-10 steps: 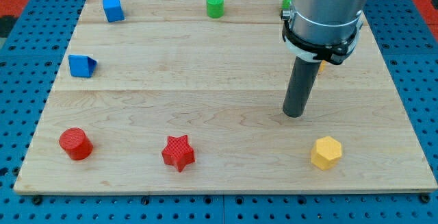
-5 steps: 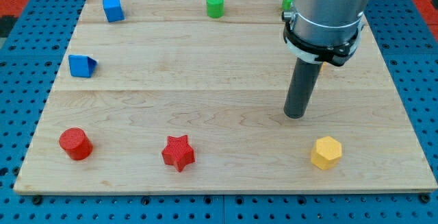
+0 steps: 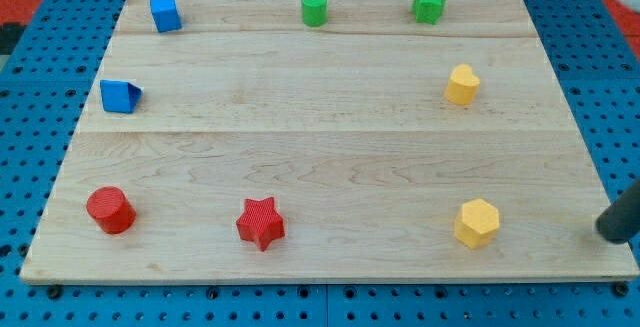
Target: Push the yellow hexagon towards center
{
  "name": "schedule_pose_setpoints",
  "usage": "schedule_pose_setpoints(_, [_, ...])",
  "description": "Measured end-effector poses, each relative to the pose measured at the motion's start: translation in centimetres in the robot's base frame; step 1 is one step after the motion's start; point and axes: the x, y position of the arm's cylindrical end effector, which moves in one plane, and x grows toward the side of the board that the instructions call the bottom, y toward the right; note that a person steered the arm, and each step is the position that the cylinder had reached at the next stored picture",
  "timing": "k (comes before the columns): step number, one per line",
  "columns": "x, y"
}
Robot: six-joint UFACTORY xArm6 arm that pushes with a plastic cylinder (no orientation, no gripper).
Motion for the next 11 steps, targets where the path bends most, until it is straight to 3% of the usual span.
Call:
schedule_pose_setpoints(1, [-2.1, -6.1])
schedule_pose_setpoints(3, [-0.2, -9.4])
schedule_pose_setpoints(4, [-4.9, -17.9])
schedule_pose_setpoints(5, [-0.2, -16.8])
schedule_pose_setpoints(6, [1.6, -21.4])
schedule_pose_setpoints(7, [-4.5, -23.8])
schedule_pose_setpoints(9, [-4.7, -20.7])
schedule_pose_setpoints(10, [-11.5, -20.0])
schedule_pose_setpoints(11, [-10.0, -21.3])
